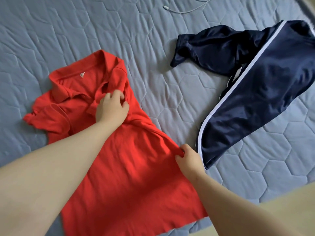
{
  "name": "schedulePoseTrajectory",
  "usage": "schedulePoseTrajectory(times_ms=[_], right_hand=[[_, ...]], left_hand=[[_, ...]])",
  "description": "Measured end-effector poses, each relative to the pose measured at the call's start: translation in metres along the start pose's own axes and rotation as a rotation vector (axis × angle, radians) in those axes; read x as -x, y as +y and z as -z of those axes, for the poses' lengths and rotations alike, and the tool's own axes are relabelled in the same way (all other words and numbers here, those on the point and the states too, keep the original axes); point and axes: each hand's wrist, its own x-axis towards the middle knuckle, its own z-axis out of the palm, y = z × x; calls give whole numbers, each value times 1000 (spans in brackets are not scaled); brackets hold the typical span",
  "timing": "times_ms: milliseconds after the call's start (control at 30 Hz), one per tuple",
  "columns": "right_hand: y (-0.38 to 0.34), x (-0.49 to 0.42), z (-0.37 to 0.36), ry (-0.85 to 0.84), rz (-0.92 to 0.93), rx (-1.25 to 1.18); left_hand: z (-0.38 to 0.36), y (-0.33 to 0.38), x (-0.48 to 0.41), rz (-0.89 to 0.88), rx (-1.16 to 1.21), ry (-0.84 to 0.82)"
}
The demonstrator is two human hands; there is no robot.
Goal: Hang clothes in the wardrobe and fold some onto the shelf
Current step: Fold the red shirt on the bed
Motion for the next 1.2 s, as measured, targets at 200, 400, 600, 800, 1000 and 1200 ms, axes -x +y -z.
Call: schedulePoseTrajectory(times_ms=[200,400,600,800,1000,1200], right_hand=[[12,12,2,-24,-6,34],[14,36,-9,37,-27,4],[-16,75,-45,-48,89,-14],[-51,111,-109,-65,236,71],[-85,143,-185,-166,278,214],[-96,147,-228,-239,271,361]], left_hand=[[-17,22,-33,-21,-387,-373],[-9,17,-29,99,-115,-160],[17,-28,-15,239,224,63],[41,-92,-10,206,536,-77],[66,-174,-6,281,745,-79],[56,-240,10,645,1257,143]])
